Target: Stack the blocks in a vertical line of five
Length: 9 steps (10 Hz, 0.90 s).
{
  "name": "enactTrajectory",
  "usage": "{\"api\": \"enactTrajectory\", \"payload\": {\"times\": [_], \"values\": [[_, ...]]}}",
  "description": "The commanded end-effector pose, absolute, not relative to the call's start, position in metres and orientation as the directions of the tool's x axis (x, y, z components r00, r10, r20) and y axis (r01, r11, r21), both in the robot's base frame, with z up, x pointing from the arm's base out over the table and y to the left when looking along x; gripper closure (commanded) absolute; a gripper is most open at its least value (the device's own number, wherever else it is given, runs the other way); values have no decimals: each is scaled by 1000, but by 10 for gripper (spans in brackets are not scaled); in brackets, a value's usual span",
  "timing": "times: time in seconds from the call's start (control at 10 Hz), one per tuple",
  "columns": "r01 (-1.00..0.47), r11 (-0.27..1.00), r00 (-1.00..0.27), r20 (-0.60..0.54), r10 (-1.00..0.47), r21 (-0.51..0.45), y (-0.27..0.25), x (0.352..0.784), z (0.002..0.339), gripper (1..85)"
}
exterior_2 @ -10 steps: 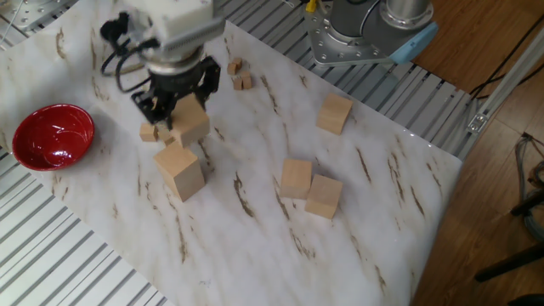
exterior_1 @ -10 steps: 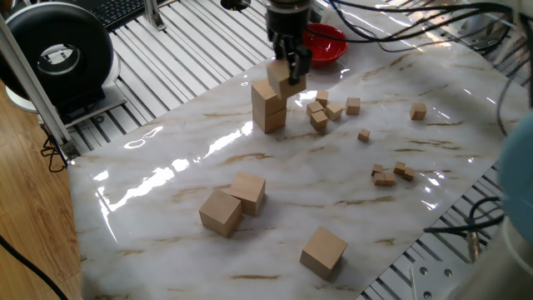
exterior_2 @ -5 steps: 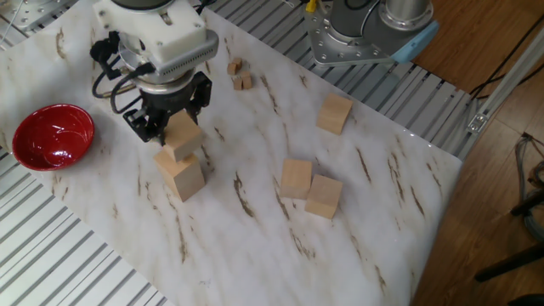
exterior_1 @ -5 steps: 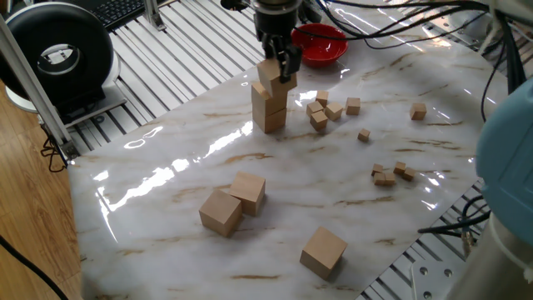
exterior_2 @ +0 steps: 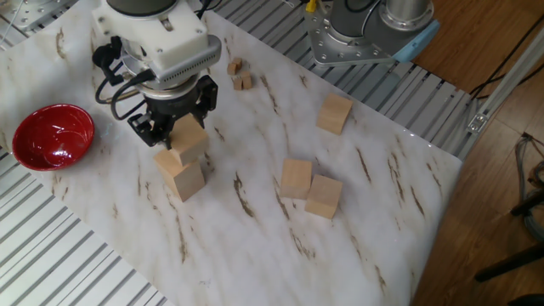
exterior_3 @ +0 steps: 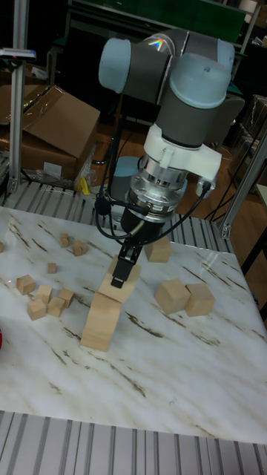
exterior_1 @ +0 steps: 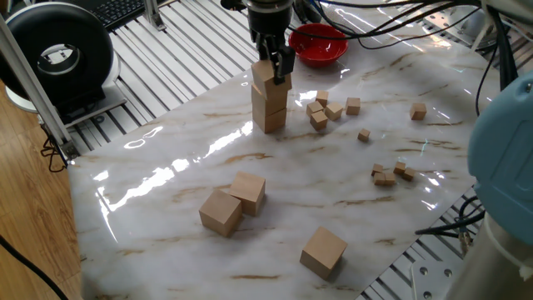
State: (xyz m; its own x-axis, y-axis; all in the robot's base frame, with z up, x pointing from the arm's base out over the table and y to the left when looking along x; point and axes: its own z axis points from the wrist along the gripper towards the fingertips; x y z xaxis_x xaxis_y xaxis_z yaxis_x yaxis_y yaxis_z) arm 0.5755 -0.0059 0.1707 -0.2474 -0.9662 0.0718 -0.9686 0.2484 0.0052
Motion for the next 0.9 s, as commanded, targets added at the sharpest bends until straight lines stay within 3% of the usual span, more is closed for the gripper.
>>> {"api": "enactTrajectory", "payload": {"times": [0.0, 0.8], "values": [[-960, 280, -279, 50, -959, 10, 0, 576, 172, 460], [-945, 327, -324, 77, -943, 18, -9, 572, 173, 463]]}}
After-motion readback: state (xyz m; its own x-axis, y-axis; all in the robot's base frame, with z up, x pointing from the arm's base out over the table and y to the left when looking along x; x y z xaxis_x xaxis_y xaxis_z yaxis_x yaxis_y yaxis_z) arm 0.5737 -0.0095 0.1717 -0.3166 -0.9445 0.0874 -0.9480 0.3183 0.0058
